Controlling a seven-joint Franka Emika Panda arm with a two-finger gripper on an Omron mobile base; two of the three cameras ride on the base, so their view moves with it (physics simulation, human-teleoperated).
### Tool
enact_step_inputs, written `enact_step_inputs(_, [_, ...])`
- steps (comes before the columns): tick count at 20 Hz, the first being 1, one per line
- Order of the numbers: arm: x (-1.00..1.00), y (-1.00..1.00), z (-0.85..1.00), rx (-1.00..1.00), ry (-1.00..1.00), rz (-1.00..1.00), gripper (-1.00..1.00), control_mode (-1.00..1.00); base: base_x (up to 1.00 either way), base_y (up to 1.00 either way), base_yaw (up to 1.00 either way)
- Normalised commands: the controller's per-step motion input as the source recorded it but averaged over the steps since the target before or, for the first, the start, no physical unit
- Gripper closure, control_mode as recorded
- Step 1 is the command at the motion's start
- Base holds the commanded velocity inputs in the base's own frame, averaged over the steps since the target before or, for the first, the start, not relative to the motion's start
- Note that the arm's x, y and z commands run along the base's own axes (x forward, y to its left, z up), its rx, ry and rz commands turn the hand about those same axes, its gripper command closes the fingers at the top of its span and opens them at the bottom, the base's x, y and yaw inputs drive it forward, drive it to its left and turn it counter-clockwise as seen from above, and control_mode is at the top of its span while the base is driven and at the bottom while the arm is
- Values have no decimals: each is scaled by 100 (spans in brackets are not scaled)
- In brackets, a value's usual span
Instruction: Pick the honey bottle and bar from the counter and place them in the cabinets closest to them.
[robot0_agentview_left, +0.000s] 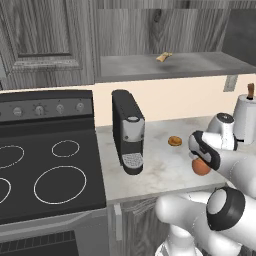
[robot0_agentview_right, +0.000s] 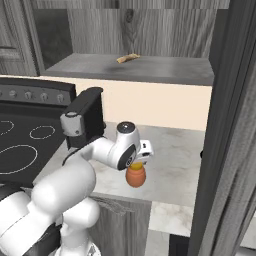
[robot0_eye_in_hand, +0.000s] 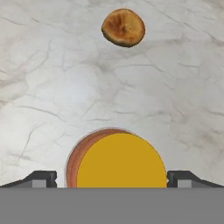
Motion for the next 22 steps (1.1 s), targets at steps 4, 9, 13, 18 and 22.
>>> enact_step_inputs(4, [6, -6, -26, 0, 0, 0, -100, -100, 0, 0, 0])
enact_step_inputs(9, [3, -11, -26, 0, 0, 0, -100, -100, 0, 0, 0])
enact_step_inputs(13, [1, -1, -13, 0, 0, 0, 100, -100, 0, 0, 0])
enact_step_inputs(18, [0, 0, 2, 0, 0, -1, 100, -100, 0, 0, 0])
enact_step_inputs(22, [0, 0, 32, 0, 0, -5, 100, -100, 0, 0, 0])
